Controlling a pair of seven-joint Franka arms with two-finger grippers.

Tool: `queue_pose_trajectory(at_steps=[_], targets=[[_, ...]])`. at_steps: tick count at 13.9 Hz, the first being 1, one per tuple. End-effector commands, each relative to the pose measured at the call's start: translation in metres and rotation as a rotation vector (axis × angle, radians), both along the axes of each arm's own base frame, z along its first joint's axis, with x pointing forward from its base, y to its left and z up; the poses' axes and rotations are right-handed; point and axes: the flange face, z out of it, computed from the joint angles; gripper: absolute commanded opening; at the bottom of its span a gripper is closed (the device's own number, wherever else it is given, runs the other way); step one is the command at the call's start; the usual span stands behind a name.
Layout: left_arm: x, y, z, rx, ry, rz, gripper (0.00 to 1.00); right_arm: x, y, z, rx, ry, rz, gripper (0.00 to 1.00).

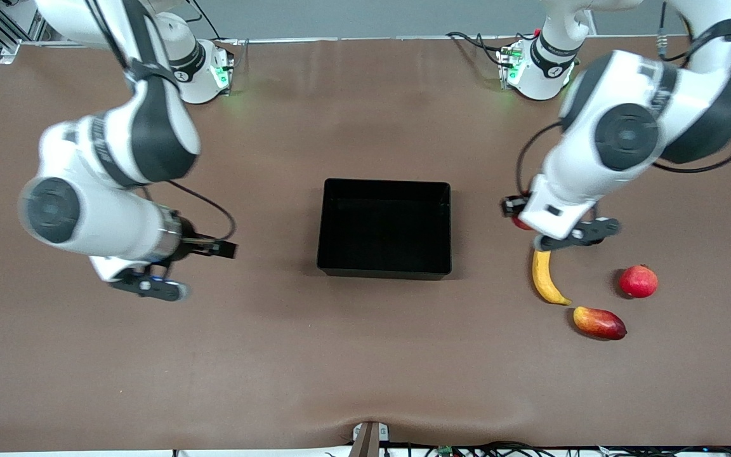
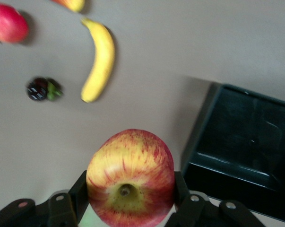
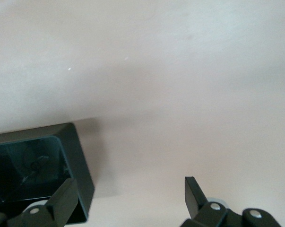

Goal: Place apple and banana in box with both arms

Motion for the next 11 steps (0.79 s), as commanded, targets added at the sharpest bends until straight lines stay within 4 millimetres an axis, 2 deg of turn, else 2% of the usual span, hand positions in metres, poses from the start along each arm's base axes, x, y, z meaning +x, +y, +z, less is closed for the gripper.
queue_pose_trajectory(at_steps=[1, 3, 5, 6, 7, 8, 9, 11], targets=[[-0.018, -0.049, -0.032, -0.009, 0.011, 0.069, 0.00, -0.003, -0.052, 0.045, -0.040, -0.015, -0.037, 1.00], [-0.028, -0.071, -0.054, -0.027, -0.011, 0.139, 0.00, -0.006, -0.093, 0.070, -0.050, -0.047, -0.055, 1.00], [-0.036, -0.088, -0.079, -0.049, -0.030, 0.162, 0.00, -0.021, -0.126, 0.108, -0.029, -0.090, -0.008, 1.00], [-0.039, -0.093, -0.095, -0.059, -0.043, 0.172, 0.00, -0.033, -0.143, 0.119, -0.016, -0.062, 0.009, 1.00], [-0.042, -0.100, -0.108, -0.075, -0.058, 0.182, 0.00, -0.039, -0.161, 0.121, -0.015, -0.032, -0.004, 1.00], [-0.046, -0.106, -0.129, -0.078, -0.058, 0.198, 0.00, -0.046, -0.174, 0.133, -0.012, -0.041, -0.023, 1.00], [-0.054, -0.118, -0.146, -0.087, -0.064, 0.202, 0.00, -0.050, -0.178, 0.139, -0.009, -0.049, -0.033, 1.00], [-0.056, -0.124, -0.179, -0.087, -0.051, 0.225, 0.00, -0.056, -0.183, 0.149, -0.005, -0.057, -0.040, 1.00]])
